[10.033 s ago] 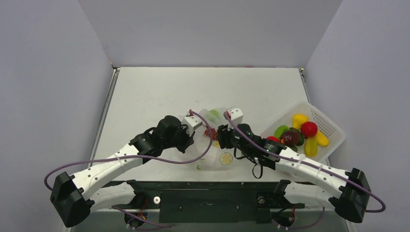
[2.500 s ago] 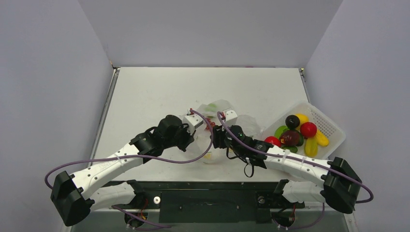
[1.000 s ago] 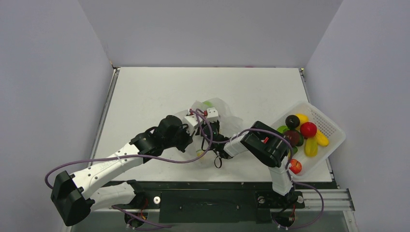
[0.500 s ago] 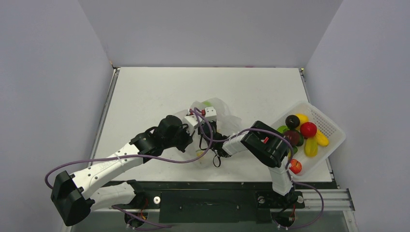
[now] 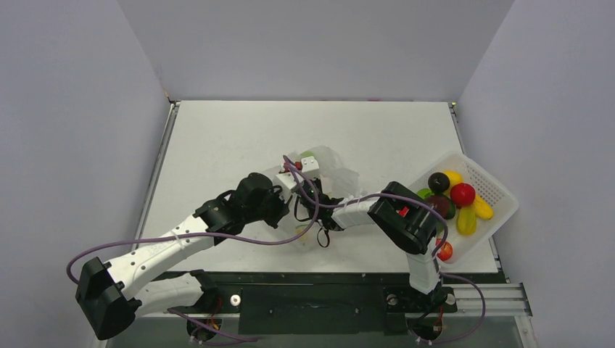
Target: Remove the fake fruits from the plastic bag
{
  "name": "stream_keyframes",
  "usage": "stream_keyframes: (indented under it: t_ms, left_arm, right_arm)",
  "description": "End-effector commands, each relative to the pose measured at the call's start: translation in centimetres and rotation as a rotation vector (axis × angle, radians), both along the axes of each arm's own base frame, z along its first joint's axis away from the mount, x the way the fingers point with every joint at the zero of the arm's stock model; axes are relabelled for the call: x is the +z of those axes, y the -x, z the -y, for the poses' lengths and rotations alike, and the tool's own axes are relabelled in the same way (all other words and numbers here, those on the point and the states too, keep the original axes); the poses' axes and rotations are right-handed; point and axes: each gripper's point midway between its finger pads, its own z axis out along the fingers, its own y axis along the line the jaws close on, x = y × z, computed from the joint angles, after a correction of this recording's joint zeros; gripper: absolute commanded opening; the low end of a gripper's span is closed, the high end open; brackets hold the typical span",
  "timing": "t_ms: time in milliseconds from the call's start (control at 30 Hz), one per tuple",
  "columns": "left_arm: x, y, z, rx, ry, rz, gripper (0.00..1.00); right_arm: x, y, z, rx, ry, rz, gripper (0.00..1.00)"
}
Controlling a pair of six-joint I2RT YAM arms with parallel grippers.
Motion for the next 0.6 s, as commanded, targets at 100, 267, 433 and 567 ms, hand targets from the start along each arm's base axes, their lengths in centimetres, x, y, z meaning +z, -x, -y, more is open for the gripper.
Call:
stream_keyframes:
  t_ms: [100,267,433,567]
  left_arm:
    - [3.7,-0.8,1.2,-0.013,0.086,0.091,0.0]
    - [3.9,-1.0,0.9,-0.003,0.088,0.105,0.0]
    - [4.1,-1.5,0.4,0.032,0.077,0.125,0.0]
    - [4.2,-2.3,-0.5,0.09,0.057,0.155,0.0]
  right_arm:
    - [5.0,0.9,-2.2,0.171,-0.188,-0.048,0.0]
    - [6.7,1.3,-2.5,0.242,-0.355,-0.099,0.0]
    - [7.2,1.8,-1.7,0.247,-0.408,-0.155,0.0]
    - [8.1,3.2,-1.4,0.264,-0.415,-0.21,0.0]
